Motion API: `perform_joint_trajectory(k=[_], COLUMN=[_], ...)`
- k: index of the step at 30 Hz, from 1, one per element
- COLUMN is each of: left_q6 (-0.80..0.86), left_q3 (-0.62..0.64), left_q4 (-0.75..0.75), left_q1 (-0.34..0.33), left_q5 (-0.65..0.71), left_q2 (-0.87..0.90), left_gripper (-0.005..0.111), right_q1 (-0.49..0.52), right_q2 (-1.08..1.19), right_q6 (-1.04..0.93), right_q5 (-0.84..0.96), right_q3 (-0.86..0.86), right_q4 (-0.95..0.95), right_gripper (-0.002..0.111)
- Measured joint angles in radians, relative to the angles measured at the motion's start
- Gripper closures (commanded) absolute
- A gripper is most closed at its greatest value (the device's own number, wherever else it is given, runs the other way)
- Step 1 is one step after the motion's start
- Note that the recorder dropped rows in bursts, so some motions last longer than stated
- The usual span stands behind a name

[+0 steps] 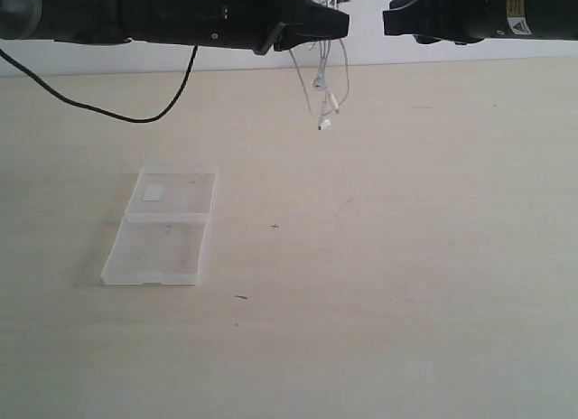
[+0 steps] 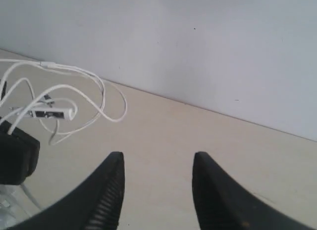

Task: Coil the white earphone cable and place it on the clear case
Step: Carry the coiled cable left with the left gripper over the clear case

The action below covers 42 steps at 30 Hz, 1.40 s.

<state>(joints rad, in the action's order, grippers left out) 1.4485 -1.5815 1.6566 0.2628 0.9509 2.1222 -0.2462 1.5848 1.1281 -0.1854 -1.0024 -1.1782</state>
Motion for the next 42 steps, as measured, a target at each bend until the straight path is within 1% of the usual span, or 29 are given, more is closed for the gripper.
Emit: perform_joint_trajectory(k=[5,7,10,11,12,13,16,18,20,21,22,24,26,29,33,38,42], left_q6=[-0.121,-0.166,-0.205,-0.215,-0.219,-0.211,-0.197,-0.178,-0.162,-0.165,-0.165,-0.171,-0.173,-0.173,-0.156,-0.094,-0.057], left_q3=[0.0,0.0,0.0,0.0,0.003,0.018,0.086,0.149,0.224,0.241,0.271,0.305,0.332,0.376,0.44,0.521,0.551], left_q4=[-0.114,-0.165,-0.227,-0.257,-0.269,-0.283,-0.322,-0.322,-0.293,-0.29,-0.293,-0.329,-0.378,-0.4,-0.411,-0.417,-0.419], left_q1=[-0.034,-0.055,-0.084,-0.101,-0.112,-0.122,-0.15,-0.189,-0.254,-0.273,-0.307,-0.336,-0.341,-0.341,-0.339,-0.339,-0.339], left_q5=[0.011,0.042,0.128,0.192,0.218,0.243,0.258,0.263,0.263,0.263,0.263,0.263,0.261,0.264,0.264,0.264,0.264], left_q2=[0.0,0.0,0.0,0.0,-0.001,-0.002,-0.004,-0.004,-0.015,-0.024,-0.053,-0.112,-0.169,-0.21,-0.224,-0.226,-0.226], left_gripper=[0.107,0.107,0.107,0.107,0.107,0.107,0.107,0.107,0.107,0.107,0.107,0.107,0.107,0.107,0.107,0.107,0.107], right_q1=[0.0,0.0,0.0,0.0,0.0,0.0,0.0,0.0,0.0,0.0,0.0,0.0,0.0,0.0,0.0,0.0,0.0], right_q2=[0.0,0.0,-0.015,-0.032,-0.04,-0.055,-0.083,-0.111,-0.159,-0.174,-0.199,-0.23,-0.237,-0.237,-0.237,-0.237,-0.237], right_q6=[0.004,0.004,0.004,0.004,0.004,0.004,0.004,0.014,0.018,0.018,0.018,0.018,0.02,0.031,0.042,0.044,0.046], right_q5=[-0.002,-0.002,-0.002,-0.002,-0.002,0.002,0.023,0.052,0.057,0.057,0.057,0.057,0.057,0.057,0.057,0.057,0.043], right_q3=[0.0,0.0,0.0,0.0,0.0,0.0,0.0,0.0,0.019,0.025,0.032,0.037,0.041,0.041,0.041,0.047,0.052], right_q4=[0.0,0.007,0.013,0.016,0.018,0.018,0.019,0.021,0.023,0.023,0.023,0.023,0.025,0.025,0.025,0.025,0.027], right_gripper=[0.064,0.065,0.065,0.065,0.065,0.065,0.065,0.065,0.065,0.065,0.065,0.065,0.065,0.065,0.065,0.065,0.065])
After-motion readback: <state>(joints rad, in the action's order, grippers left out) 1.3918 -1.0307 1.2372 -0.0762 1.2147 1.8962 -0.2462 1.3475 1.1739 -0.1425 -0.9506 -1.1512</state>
